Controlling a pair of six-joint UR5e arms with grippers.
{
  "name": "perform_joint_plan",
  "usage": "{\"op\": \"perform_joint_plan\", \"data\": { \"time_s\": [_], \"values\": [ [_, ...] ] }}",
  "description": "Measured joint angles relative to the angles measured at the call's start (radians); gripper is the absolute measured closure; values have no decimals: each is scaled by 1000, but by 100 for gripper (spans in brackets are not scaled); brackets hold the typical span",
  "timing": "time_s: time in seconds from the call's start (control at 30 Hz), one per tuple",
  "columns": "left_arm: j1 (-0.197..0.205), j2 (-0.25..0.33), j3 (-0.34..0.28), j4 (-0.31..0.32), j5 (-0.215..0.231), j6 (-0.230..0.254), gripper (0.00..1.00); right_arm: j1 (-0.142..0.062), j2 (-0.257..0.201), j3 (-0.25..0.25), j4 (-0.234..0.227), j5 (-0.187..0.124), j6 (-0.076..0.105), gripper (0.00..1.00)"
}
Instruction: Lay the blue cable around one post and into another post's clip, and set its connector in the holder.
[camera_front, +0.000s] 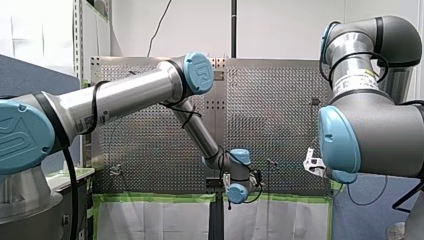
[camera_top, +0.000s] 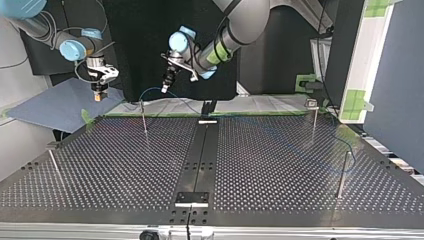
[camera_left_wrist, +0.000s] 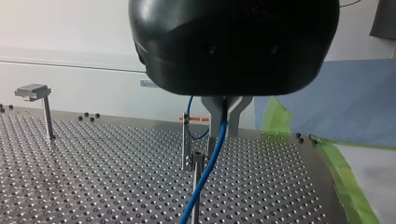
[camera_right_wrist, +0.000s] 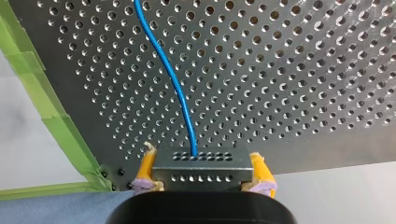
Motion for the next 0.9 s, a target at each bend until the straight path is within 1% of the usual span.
{"op": "perform_joint_plan", "data": {
  "time_s": [0.2,0.27,0.4,0.53,0.67,0.73,0.8,0.9],
  "values": [
    [5,0,-1,0,4,4,100,0,0,0,4,2,0,95],
    [7,0,-1,0,7,5,100,-2,0,0,8,9,-1,95],
    [12,0,-1,-6,9,6,100,-10,0,-1,19,33,-3,95],
    [18,0,-1,-10,9,10,100,-21,1,0,32,66,-14,95],
    [24,0,-1,-11,9,14,100,-24,1,0,33,103,-21,95],
    [26,0,-1,-11,8,15,100,-24,1,0,33,116,-23,95],
    [31,0,0,-10,9,15,100,-24,1,0,33,119,-24,95],
    [38,0,3,-11,12,16,100,-23,1,0,32,113,-27,95]
  ]
}}
